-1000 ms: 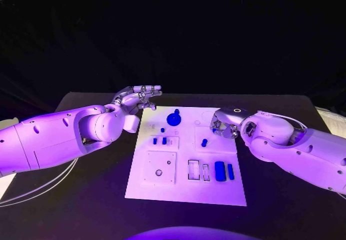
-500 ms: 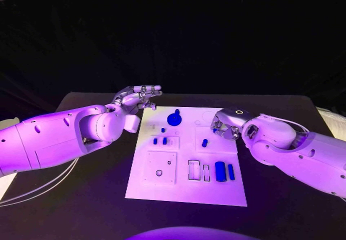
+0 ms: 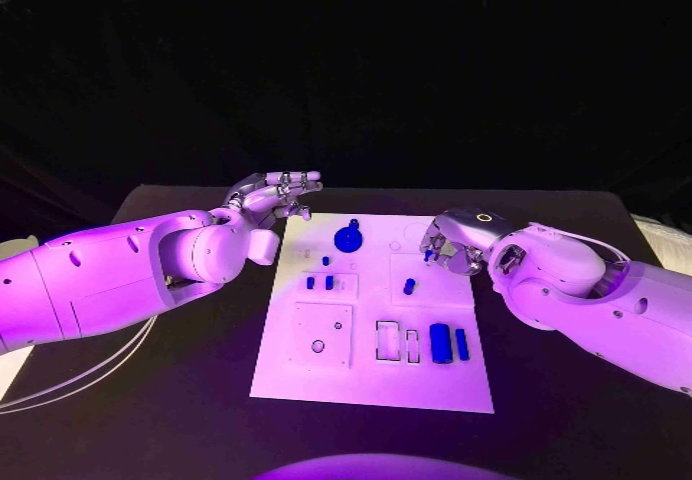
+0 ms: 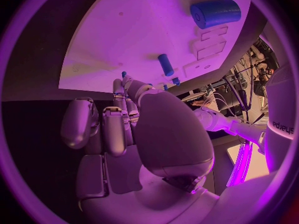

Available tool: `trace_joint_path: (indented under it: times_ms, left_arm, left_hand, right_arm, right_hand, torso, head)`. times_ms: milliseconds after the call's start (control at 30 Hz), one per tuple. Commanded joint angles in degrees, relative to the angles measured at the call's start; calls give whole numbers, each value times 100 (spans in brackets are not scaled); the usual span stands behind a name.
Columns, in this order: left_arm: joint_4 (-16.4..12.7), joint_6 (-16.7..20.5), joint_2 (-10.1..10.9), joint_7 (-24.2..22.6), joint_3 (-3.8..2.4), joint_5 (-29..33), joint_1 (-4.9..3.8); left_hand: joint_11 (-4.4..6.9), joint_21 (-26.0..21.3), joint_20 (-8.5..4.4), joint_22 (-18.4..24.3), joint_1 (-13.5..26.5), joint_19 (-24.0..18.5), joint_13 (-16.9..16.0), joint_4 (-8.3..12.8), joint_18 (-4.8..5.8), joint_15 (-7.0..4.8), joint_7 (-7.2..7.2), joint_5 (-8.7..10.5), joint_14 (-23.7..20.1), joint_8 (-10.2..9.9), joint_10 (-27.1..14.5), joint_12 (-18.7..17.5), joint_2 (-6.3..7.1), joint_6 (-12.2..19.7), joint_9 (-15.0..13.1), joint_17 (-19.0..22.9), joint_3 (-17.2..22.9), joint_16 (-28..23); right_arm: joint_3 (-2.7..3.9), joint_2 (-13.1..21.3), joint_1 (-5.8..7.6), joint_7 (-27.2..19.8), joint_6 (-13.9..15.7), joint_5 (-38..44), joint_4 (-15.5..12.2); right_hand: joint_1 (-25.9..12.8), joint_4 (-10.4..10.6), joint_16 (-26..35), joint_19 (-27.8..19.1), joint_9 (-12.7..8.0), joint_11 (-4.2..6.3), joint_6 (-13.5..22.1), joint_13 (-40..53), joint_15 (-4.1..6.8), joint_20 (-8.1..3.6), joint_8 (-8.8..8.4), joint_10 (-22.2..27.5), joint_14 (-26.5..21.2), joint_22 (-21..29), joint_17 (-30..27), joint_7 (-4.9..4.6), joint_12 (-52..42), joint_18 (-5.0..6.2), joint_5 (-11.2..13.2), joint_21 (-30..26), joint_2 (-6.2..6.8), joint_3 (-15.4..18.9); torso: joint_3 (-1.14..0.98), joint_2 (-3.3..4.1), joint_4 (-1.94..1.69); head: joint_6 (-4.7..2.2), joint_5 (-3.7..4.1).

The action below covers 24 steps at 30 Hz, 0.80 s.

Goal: Assemble the parts on the task board

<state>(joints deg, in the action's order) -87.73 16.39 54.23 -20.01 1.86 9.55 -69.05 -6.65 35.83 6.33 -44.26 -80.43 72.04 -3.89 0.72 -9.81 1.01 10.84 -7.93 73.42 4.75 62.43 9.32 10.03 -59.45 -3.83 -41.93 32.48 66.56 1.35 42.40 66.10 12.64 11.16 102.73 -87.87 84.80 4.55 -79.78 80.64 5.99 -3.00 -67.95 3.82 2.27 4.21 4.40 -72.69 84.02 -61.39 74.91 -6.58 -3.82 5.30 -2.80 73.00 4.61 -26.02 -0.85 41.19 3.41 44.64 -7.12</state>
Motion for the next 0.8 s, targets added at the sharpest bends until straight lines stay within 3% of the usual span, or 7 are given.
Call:
trace_joint_path:
  times_ms: [33, 300, 433, 633, 800]
  left_arm:
    - [0, 32, -8, -23, -3, -12, -4]
    - [3, 26, -24, -24, -4, -12, -4]
    - [-5, 18, -43, -26, -4, -12, -4]
    - [-21, 17, -63, -25, -4, -12, -4]
    - [-37, 15, -69, -25, -4, -12, -4]
  left_hand:
    - [-10, -12, -3, -8, -6, -48, 8, 34, -54, 13, 8, -23, -50, -26, -58, 22, 4, 32, 6, 13, 4, -16]
    - [-11, -12, -2, -9, -5, -52, 8, 36, -54, 15, 10, -23, -56, -27, -63, 24, 3, 35, 6, 22, 4, -19]
    - [-15, -11, 0, -11, -3, -57, 8, 39, -53, 17, 14, -23, -60, -27, -72, 27, 3, 41, 6, 24, 3, -16]
    - [-18, -10, 3, -12, 0, -62, 8, 42, -53, 20, 18, -23, -66, -29, -83, 30, 5, 49, 6, 32, 1, -17]
    - [-29, -6, 8, -17, 7, -72, 8, 49, -53, 27, 32, -23, -76, -34, -110, 38, 7, 72, 7, 40, -4, -11]
  right_arm:
    - [19, 35, 5, 46, 117, -26, -121]
    - [64, -7, -17, -13, 249, -46, -654]
    - [69, -173, -69, -63, 218, -34, -854]
    - [55, -454, -227, -138, 134, -10, -926]
    - [23, -695, -425, -193, 85, 37, -859]
  right_hand:
    - [-56, 10, 1, 47, -1, -1, -23, 7, -56, -2, 9, -23, 358, -6, 110, -17, -15, 18, -20, 33, 8, -36]
    - [-63, -16, -4, 47, 4, -1, -26, 5, -58, -2, 6, -24, 358, -5, 113, -21, -9, 20, -21, 33, 18, -62]
    - [-67, -30, -6, 46, 6, -4, -25, 4, -58, -2, 3, -22, 359, -1, 114, -24, -5, 21, -23, 31, 20, -78]
    - [-72, -36, -5, 45, 7, -6, -24, 4, -59, -2, 1, -20, 358, 3, 112, -27, -2, 22, -23, 29, 21, -84]
    - [-79, -40, -4, 40, 8, -9, -23, 3, -61, -2, 0, -17, 358, 16, 109, -30, 1, 25, -23, 21, 22, -90]
  torso:
    - [-2, 4, -1]
    - [-7, 9, -3]
    - [1, 7, -7]
    - [7, 6, -11]
    - [8, 2, -4]
  head:
    - [1, -8]
    - [23, -103]
    - [63, -199]
    - [143, -378]
    - [184, -474]
